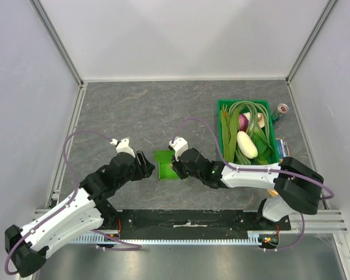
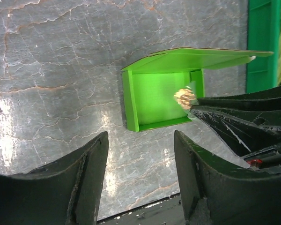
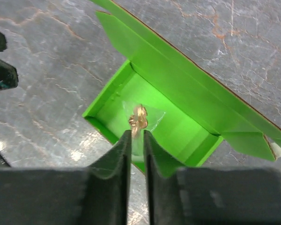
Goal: Fold the paper box
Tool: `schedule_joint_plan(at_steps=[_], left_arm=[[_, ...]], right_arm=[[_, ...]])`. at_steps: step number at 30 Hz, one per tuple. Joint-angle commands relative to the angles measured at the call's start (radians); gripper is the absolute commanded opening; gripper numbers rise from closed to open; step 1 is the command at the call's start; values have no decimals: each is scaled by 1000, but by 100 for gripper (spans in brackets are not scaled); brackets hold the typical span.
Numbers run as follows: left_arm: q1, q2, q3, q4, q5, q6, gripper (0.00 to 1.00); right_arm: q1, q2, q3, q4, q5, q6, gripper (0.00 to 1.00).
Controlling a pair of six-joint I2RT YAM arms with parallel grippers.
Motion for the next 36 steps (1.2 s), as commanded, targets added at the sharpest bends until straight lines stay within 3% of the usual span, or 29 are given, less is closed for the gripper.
schedule_joint_plan(at_steps=[1,2,4,6,9,12,14,18,23,36], left_arm=[[2,102,18,106,-22,60,64],[2,121,19,121,-18,86,66],[22,150,16,173,8,115,80],[117,189,16,193,114,135,84],[212,161,-16,273,240,160,87],[245,133,-31,324,289,209,85],[258,165,-15,334,327,264,85],[268,319,27,354,406,315,85],[268,315,-36,474,406,338,82],[266,362,-94,614,347,365,69]], right_arm=[[3,50,40,60,96,-38,27],[3,48,47,48,106,-32,42],[-9,39,70,-14,92,-29,50],[-25,-2,84,-111,54,-23,60],[-71,-131,56,-192,-20,-38,61],[-205,-225,1,-262,-249,-77,61],[-304,-263,-31,-273,-323,-101,59],[-381,-278,-48,-250,-435,-179,57],[-430,-208,-16,-183,-537,-206,54],[-428,-119,-64,-6,-497,-233,49]])
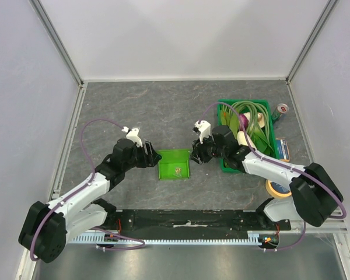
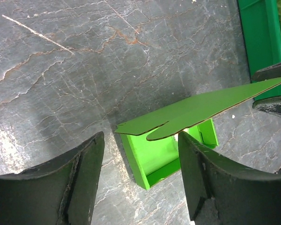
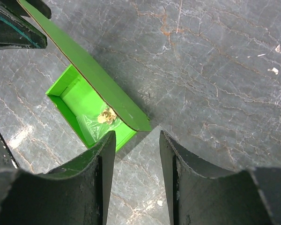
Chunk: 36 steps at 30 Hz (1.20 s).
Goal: Fold the paper box
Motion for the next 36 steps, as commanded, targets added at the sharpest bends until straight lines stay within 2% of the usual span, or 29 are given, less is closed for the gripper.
schedule_joint_plan(at_steps=[1,8,14,29,36], left_arm=[[3,3,-25,109,-15,57,68],[3,38,-11,150,-12,101,68],[3,34,-19,185,43,123,63],[-10,49,-13,142,63,120,43],[-46,26,9,86,-24,111,34]], right_arm=[[-2,17,-6,99,18,-35,50],[-2,25,-9,135,10,-44,47],[-2,22,-22,141,-5,-54,43],[-1,37,-34,190,-73,-38,33],[9,40,-43,198,-50,-18,19]])
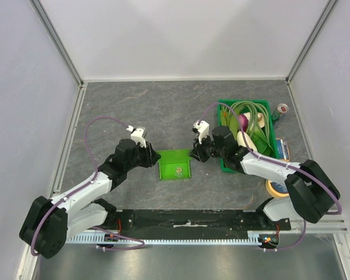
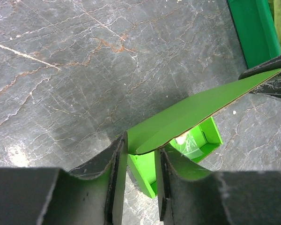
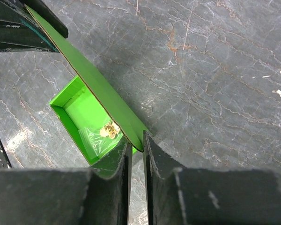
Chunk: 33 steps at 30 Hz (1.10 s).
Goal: Fold the paper box
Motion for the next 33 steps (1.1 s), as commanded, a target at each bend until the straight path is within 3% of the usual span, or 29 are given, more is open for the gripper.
schedule_joint_plan(at_steps=[1,6,13,18,24,33], left_arm=[[-34,-13,33,-32,-67,22,33],[-108,3,56,-33,-198,-15,24],[-188,68,146,-59,-404,-47,2],[-215,133,196,-43,-562,-102,2],[-220,191,242,-3,-668,-148,2],[-232,271,211,63,-753,-283,2]], right_arm=[[14,-10,-19,60,26,25,18],[95,-20,-19,74,194,36,0],[204,-10,27,66,572,119,0],[259,25,30,110,835,176,0],[270,77,67,134,994,197,0],[347,181,80,152,1271,384,0]])
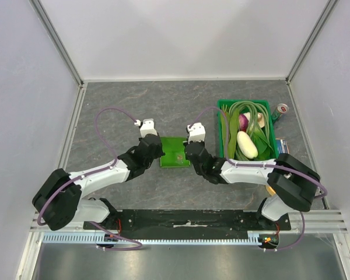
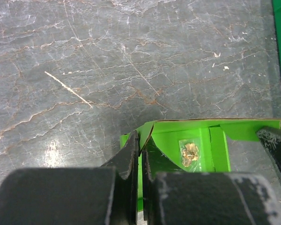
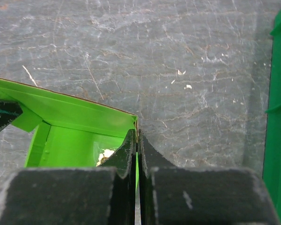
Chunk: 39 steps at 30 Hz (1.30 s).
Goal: Fold the paper box
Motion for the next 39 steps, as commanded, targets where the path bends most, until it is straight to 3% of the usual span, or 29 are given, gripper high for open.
schedule_joint_plan(at_steps=[1,8,20,39], left_arm=[[-9,21,-4,89,-140,-120,2],[-77,4,-68,90,-233,-202,2],[-156,-31,-151,49,-312,-333,2],[-250,-53,-314,109,-387,-436,2]], right_arm=[[32,45,4,31,246,86,0],[82,25,-68,51,305,112,0],[187,65,-60,-161,507,445,0],[311,121,-152,-197,578,612,9]])
